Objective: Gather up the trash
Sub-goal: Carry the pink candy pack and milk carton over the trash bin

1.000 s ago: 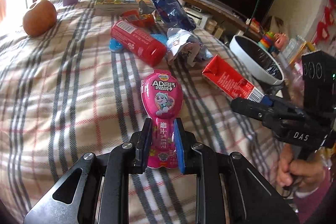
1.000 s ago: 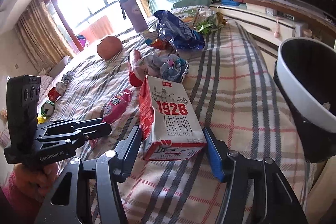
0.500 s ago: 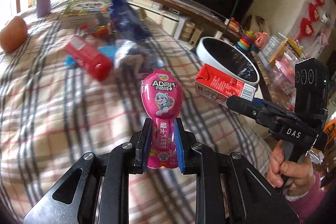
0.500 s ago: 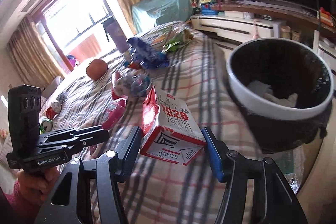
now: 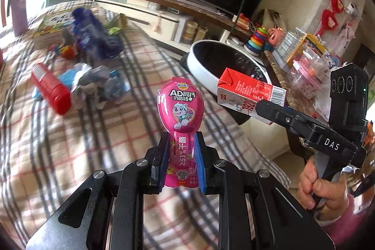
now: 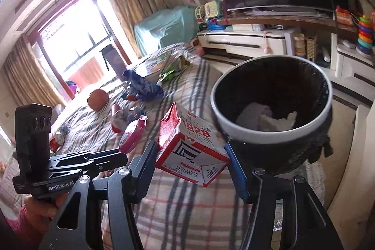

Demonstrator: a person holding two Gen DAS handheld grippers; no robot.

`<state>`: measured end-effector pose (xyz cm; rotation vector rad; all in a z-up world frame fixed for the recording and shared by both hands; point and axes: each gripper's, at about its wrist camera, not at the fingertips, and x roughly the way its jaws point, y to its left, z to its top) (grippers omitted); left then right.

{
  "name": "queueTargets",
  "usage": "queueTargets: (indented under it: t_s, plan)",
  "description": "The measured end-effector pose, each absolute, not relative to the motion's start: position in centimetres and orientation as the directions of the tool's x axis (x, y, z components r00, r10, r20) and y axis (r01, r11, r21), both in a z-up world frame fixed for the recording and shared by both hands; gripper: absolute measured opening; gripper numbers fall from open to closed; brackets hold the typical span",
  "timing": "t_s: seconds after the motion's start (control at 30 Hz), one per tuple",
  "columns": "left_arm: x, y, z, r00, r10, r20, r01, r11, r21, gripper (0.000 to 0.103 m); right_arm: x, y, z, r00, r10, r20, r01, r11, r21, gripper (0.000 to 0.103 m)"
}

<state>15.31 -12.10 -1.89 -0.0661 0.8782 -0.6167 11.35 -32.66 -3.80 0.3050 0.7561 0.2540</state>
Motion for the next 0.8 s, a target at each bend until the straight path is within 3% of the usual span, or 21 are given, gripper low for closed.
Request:
queueTargets:
  t_s: [0.8]
  plan:
    - [19.0,-21.0,1.4,0.45,-0.581,-0.678,0.596,0.761,-0.256,0.019,13.8,-40.6,-3.3,0.752,0.254,-0.608,0.003,0.921,0.389,0.058]
